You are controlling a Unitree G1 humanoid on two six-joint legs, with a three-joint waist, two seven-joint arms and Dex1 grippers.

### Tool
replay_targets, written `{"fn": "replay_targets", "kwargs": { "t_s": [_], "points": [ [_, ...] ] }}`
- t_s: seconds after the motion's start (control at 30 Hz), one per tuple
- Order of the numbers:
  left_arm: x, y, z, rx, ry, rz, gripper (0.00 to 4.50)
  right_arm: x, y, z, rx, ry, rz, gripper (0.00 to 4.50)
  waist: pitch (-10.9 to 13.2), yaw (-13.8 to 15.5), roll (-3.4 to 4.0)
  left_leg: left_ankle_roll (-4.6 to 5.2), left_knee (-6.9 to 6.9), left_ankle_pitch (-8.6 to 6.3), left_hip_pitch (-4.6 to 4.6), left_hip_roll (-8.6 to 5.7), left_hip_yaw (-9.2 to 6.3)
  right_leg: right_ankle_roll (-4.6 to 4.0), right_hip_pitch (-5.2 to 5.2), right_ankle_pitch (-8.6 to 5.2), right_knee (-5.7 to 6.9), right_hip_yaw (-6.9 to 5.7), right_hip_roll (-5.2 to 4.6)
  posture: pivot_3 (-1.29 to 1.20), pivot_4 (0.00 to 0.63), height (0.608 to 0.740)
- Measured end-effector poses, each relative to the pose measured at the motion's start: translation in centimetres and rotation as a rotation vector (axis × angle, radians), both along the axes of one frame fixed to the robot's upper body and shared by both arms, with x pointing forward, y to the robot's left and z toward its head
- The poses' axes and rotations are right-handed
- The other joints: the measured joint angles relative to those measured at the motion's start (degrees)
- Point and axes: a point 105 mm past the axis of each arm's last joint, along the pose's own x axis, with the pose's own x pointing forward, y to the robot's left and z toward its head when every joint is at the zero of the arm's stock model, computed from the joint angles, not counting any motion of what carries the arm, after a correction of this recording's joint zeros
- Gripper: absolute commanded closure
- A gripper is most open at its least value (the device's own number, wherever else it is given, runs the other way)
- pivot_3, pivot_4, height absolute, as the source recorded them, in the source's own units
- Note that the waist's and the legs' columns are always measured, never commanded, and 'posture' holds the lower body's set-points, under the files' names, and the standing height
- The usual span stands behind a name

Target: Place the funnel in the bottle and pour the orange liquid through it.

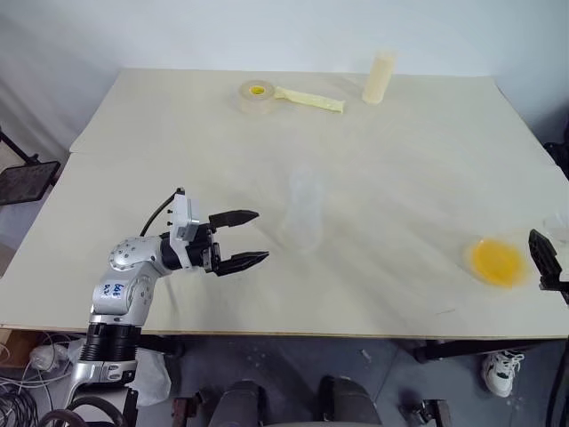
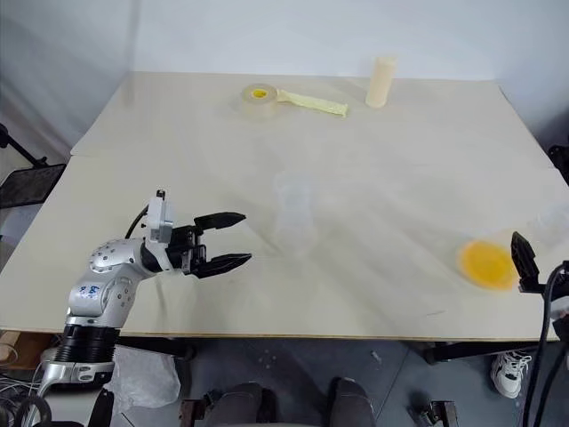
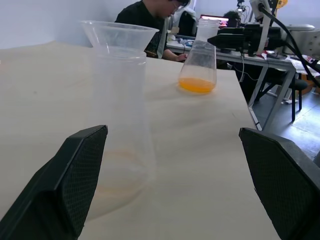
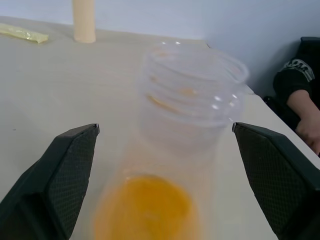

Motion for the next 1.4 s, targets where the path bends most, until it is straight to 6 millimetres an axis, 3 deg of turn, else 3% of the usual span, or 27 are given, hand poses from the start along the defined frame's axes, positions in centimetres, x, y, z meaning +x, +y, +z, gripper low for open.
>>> {"fn": "replay_targets", "kwargs": {
  "t_s": [0.4,0.5,0.6,0.67,0.9,1.0,1.23,1.4],
  "points": [
    [0.1,0.0,0.1,-0.009,0.001,0.015,0.02,2.4,0.4,1.0,-0.013,-0.035,-0.027,0.00,0.0,-0.1,0.02,0.00,-0.01,0.00,-0.01,0.00,0.02,0.00,-0.01,0.00,-0.02,0.00,0.00,0.00,0.150,0.740],
    [0.1,0.0,0.1,-0.009,0.001,0.016,0.00,2.7,0.5,1.2,-0.022,-0.039,-0.038,0.60,0.0,0.0,0.02,0.00,-0.01,0.00,-0.02,0.00,-0.01,0.00,-0.01,0.00,-0.02,-0.02,0.00,0.00,0.150,0.740],
    [0.2,0.0,0.2,-0.009,0.000,0.016,0.00,2.7,0.3,1.1,-0.026,-0.036,-0.057,1.60,0.0,0.0,0.02,0.00,-0.01,0.00,-0.04,-0.01,0.00,0.00,-0.01,0.00,-0.03,-0.01,0.00,0.00,0.150,0.740],
    [0.2,0.0,0.2,-0.009,-0.001,0.016,0.00,2.7,0.3,1.0,-0.022,-0.035,-0.071,2.03,0.0,0.0,0.02,0.00,-0.02,0.00,-0.05,0.00,0.01,0.00,-0.02,0.00,-0.04,-0.02,0.00,0.00,0.150,0.740],
    [0.5,0.0,0.5,-0.011,-0.009,0.015,0.00,3.2,1.3,1.4,-0.029,-0.042,-0.043,2.04,0.0,-0.1,0.03,0.00,-0.03,0.00,-0.05,0.01,0.02,0.00,-0.05,0.00,-0.05,-0.02,0.01,0.00,0.150,0.740],
    [0.8,0.2,0.5,-0.015,-0.008,0.016,0.00,4.0,3.1,2.7,-0.034,-0.068,0.013,2.04,0.0,-0.2,0.05,0.00,-0.03,0.00,-0.06,0.01,0.05,0.00,-0.07,0.00,-0.05,-0.01,0.00,0.00,0.150,0.740],
    [2.1,0.8,0.8,-0.024,-0.041,0.002,0.00,6.1,11.9,8.4,-0.156,-0.189,0.260,2.04,0.0,-0.1,0.07,0.00,-0.01,0.00,-0.15,0.01,0.02,0.00,-0.14,0.00,-0.05,-0.06,0.03,0.00,0.150,0.740],
    [2.7,1.4,1.3,-0.033,-0.083,-0.059,0.00,7.1,17.5,9.4,-0.280,-0.203,0.385,2.04,0.0,-0.2,0.07,0.00,0.00,0.00,-0.28,-0.07,0.06,0.00,-0.17,0.00,-0.04,-0.16,0.02,0.00,0.150,0.740]
  ]
}}
